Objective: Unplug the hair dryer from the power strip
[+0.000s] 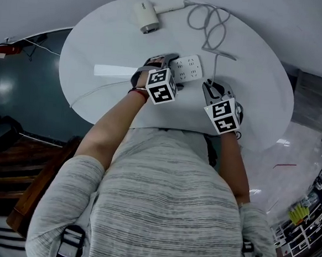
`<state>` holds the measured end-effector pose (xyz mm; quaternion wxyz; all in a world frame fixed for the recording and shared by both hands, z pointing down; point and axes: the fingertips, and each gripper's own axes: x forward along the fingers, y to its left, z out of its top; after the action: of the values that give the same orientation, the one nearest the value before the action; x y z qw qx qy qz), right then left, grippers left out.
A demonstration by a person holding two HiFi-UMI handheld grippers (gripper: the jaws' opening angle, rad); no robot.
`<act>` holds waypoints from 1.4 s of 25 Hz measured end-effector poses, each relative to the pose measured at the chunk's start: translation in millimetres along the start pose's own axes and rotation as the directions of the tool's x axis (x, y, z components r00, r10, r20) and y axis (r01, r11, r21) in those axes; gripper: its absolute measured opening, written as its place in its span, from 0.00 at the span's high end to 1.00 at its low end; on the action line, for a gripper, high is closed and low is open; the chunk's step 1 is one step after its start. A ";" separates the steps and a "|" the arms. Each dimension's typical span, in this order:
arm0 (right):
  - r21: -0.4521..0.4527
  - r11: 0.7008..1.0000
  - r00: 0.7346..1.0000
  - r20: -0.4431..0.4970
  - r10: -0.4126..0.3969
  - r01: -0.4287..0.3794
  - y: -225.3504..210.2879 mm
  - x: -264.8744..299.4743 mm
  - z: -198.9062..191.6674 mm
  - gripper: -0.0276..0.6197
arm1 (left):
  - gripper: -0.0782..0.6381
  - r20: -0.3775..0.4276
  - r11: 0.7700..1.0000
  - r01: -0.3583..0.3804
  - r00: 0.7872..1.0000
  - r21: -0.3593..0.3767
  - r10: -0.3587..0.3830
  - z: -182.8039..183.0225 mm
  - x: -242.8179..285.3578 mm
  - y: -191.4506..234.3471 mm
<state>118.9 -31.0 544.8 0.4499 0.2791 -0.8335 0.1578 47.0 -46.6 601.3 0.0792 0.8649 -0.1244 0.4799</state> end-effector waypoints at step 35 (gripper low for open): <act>0.268 0.961 0.991 0.087 -0.102 0.076 -16.6 -37.7 -14.0 0.63 | 0.21 -0.007 1.000 0.002 1.000 -0.006 -0.002 -1.7 1.9 1.1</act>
<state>154.9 -24.9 521.1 0.3733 0.3811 -0.8131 0.2328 46.3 -47.5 603.8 0.0827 0.8631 -0.1245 0.4825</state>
